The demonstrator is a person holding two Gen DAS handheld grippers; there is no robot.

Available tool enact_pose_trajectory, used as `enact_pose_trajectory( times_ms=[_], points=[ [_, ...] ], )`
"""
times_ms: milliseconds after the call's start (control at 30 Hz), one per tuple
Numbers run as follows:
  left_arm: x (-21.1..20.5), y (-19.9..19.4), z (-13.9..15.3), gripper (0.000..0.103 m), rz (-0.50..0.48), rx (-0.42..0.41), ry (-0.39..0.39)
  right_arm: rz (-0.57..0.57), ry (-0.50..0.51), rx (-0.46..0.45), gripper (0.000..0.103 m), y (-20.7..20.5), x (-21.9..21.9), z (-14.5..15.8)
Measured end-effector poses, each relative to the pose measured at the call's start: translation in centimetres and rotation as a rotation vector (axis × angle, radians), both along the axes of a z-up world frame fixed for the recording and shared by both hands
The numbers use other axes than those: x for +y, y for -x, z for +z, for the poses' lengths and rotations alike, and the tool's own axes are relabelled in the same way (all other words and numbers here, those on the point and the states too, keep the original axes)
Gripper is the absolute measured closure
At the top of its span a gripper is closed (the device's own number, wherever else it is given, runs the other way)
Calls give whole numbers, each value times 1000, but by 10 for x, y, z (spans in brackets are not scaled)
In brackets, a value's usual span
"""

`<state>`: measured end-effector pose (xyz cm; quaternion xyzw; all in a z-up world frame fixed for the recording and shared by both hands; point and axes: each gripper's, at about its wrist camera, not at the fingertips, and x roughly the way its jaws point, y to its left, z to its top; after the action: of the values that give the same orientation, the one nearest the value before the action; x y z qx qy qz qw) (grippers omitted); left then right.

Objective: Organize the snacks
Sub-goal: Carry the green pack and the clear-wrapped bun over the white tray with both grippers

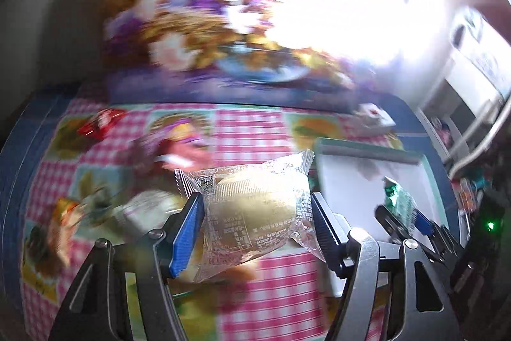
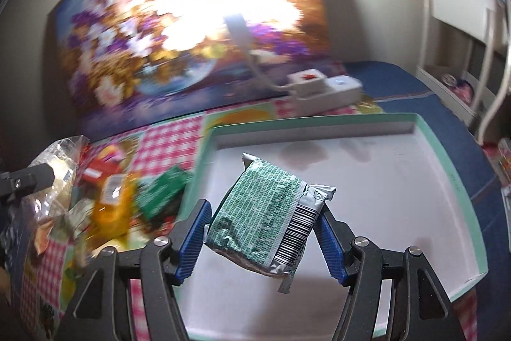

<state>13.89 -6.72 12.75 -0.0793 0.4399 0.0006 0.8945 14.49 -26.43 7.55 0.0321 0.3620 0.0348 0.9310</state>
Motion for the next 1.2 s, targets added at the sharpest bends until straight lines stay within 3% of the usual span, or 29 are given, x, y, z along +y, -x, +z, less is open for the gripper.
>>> enact_pose_trajectory(
  times_ms=[267, 433, 733, 1200],
  points=[
    [-91, -36, -11, 35, -168, 21, -45, -154, -16, 10, 35, -20, -60, 0],
    [-127, -62, -33, 35, -178, 42, -96, -240, -33, -12, 35, -29, -91, 3],
    [-155, -81, -64, 34, -176, 74, -126, -257, -96, -12, 34, -36, -114, -8],
    [-149, -80, -63, 34, -135, 76, -124, -242, -116, -52, 33, -25, -117, -3]
  ],
)
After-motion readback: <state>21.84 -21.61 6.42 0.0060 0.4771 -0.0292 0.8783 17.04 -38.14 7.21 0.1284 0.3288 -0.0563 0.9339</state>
